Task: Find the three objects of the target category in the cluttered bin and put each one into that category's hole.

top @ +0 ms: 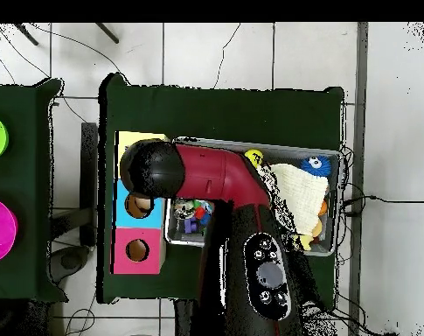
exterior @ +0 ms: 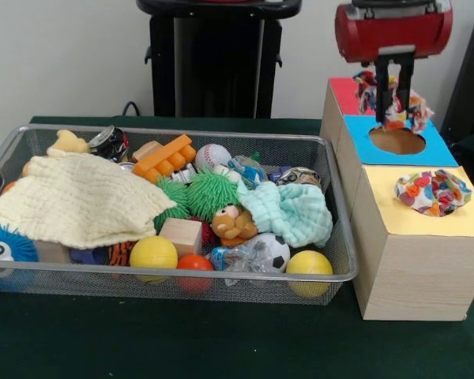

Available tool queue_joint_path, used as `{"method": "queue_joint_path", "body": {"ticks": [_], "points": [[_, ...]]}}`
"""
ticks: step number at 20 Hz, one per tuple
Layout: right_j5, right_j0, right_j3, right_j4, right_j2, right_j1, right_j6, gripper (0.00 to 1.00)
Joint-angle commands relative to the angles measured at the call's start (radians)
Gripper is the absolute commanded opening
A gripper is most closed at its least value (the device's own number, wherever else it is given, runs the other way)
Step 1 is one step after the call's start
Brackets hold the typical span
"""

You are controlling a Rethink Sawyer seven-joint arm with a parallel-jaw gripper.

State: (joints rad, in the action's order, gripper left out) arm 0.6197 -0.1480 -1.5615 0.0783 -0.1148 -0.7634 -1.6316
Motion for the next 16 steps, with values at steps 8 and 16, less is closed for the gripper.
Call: {"method": "queue_joint_path", "body": {"ticks": [8, 16], "points": [[-0.123, -0.025, -0.014, 0.099, -0.018, 0.136, -0.247, 0.0], [-0.101, -0.037, -0.048, 0.153, -0.045, 0.086, -0.232, 0.0]]}}
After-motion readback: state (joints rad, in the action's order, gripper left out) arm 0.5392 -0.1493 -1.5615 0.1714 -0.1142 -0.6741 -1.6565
